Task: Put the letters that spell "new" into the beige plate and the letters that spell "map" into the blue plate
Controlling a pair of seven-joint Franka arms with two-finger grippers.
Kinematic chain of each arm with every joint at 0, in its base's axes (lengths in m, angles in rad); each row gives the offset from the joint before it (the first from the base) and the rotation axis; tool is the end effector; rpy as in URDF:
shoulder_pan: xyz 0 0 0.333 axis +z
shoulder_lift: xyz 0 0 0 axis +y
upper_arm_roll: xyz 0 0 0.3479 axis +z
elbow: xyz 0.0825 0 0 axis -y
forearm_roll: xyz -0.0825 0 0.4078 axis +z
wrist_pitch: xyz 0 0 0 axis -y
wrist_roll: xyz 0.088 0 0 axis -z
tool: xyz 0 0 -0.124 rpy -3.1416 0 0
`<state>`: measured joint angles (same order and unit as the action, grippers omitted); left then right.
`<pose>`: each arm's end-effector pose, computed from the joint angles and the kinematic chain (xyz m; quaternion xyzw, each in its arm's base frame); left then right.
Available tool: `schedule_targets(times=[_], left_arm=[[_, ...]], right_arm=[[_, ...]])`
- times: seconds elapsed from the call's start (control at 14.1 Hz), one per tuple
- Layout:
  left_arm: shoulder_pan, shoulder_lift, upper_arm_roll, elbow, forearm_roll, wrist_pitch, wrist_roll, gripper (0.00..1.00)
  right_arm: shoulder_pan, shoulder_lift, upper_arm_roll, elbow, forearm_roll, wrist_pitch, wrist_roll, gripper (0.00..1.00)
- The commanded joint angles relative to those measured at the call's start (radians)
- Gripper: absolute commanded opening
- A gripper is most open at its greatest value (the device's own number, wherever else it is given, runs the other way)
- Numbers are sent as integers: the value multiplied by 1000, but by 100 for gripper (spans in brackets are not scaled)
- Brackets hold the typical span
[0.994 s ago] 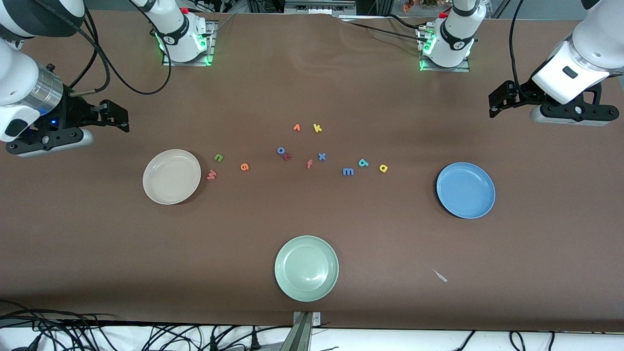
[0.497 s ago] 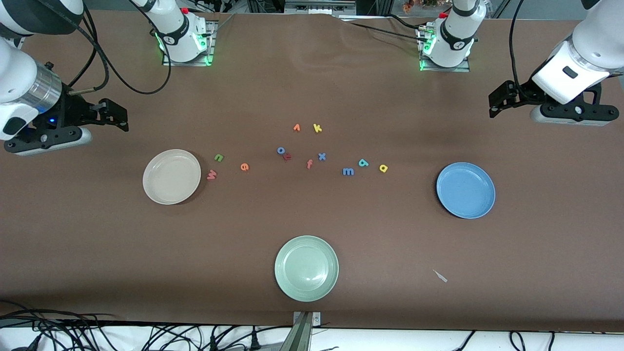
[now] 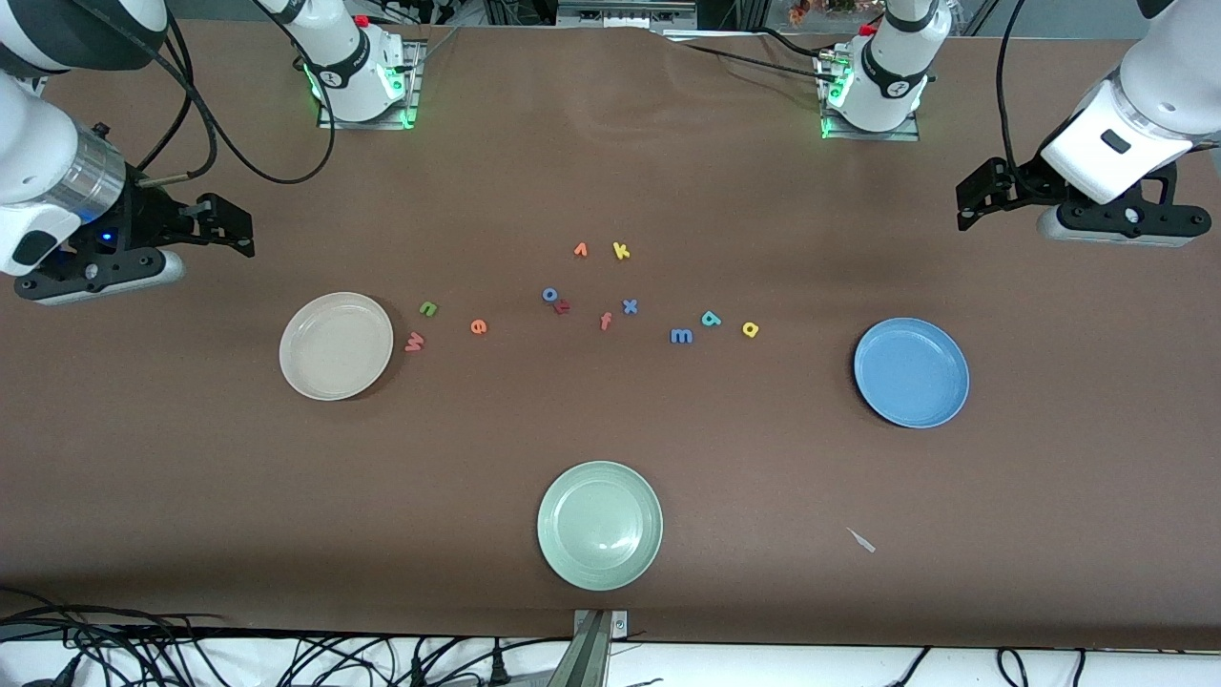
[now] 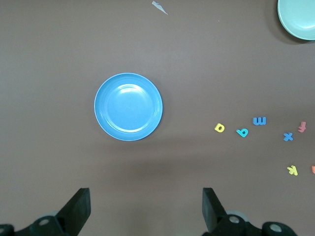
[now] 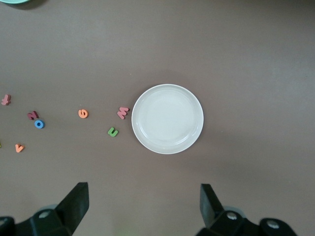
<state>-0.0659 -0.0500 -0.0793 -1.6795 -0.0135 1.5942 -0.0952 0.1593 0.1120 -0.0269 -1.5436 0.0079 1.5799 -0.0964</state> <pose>0.5543 -0.0838 0.6159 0.9995 -0.0246 -0.0182 0.0026 0.6069 0.0827 0.5869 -0.9928 -0.1139 0.0379 0.0018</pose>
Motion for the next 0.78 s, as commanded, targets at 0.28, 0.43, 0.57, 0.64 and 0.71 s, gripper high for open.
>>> schedule_targets(times=[0.28, 0.43, 0.57, 0.64, 0.71], left_arm=[[-12, 24, -2, 18, 24, -19, 8, 100], [-12, 32, -1, 18, 20, -19, 3, 100], [-21, 73, -4, 18, 12, -19, 15, 100], [-44, 111, -13, 18, 17, -17, 14, 100], [-63, 149, -14, 23, 12, -13, 5, 100]], right_arm=[[-4, -29, 47, -81, 23, 68, 63, 100], [-4, -28, 51, -104, 26, 92, 76, 100], [-4, -28, 94, -162, 26, 156, 138, 100], [-4, -28, 111, -188, 26, 187, 151, 100], [-4, -28, 125, -219, 26, 221, 168, 100]])
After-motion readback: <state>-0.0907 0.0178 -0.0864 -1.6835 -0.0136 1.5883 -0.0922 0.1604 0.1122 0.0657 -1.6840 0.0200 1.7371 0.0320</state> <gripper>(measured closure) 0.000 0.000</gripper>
